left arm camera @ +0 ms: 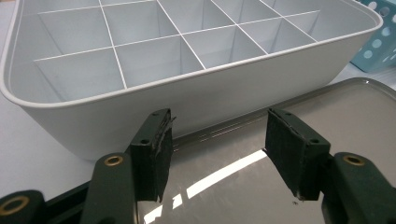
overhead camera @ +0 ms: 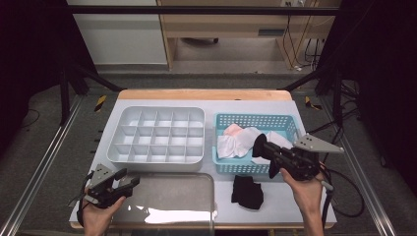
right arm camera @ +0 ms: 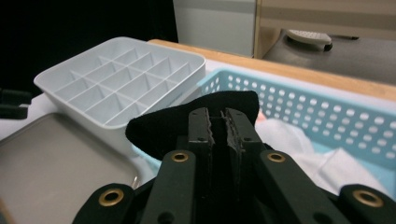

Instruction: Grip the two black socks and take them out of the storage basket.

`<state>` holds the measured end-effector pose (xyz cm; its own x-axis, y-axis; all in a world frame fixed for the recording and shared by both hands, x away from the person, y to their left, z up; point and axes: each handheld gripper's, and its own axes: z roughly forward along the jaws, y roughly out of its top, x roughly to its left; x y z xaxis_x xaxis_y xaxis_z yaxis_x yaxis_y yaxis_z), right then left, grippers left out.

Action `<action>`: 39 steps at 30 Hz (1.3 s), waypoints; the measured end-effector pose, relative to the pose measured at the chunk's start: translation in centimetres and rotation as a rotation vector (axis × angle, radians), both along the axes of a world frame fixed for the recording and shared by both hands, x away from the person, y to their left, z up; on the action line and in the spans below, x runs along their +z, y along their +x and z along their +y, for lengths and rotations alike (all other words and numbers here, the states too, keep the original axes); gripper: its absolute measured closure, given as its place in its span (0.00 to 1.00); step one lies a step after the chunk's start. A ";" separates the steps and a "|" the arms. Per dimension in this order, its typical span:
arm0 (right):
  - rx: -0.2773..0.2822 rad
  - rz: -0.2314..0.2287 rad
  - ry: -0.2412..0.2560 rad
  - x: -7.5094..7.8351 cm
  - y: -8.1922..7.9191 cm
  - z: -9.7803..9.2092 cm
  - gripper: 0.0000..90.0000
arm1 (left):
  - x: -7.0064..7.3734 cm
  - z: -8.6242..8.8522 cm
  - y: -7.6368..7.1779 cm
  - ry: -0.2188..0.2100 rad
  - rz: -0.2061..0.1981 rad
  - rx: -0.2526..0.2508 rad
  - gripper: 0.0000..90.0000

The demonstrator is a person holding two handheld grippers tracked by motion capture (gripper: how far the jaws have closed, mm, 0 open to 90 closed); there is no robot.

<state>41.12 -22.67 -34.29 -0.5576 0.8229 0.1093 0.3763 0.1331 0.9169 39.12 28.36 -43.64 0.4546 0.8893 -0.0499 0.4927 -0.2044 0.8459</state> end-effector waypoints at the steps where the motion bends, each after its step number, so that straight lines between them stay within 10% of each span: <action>1: 0.000 0.000 0.000 0.0 0.0 0.0 0.91 | 0.0 0.0 0.0 0.000 0.000 0.000 0.45; 18: -0.051 0.113 -0.033 -6.2 -3.9 -2.8 0.90 | 0.0 -0.2 -0.1 0.006 -0.001 -0.002 0.45; 39: -0.137 0.251 -0.201 -12.1 -2.9 -3.5 0.79 | 0.1 -0.3 -0.2 -0.002 0.001 -0.005 0.45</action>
<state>38.23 -26.18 -46.42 -0.4164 0.9074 0.0570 0.6134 0.2341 0.7543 38.93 28.02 -43.58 0.4589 0.8870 -0.0521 0.4926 -0.2051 0.8457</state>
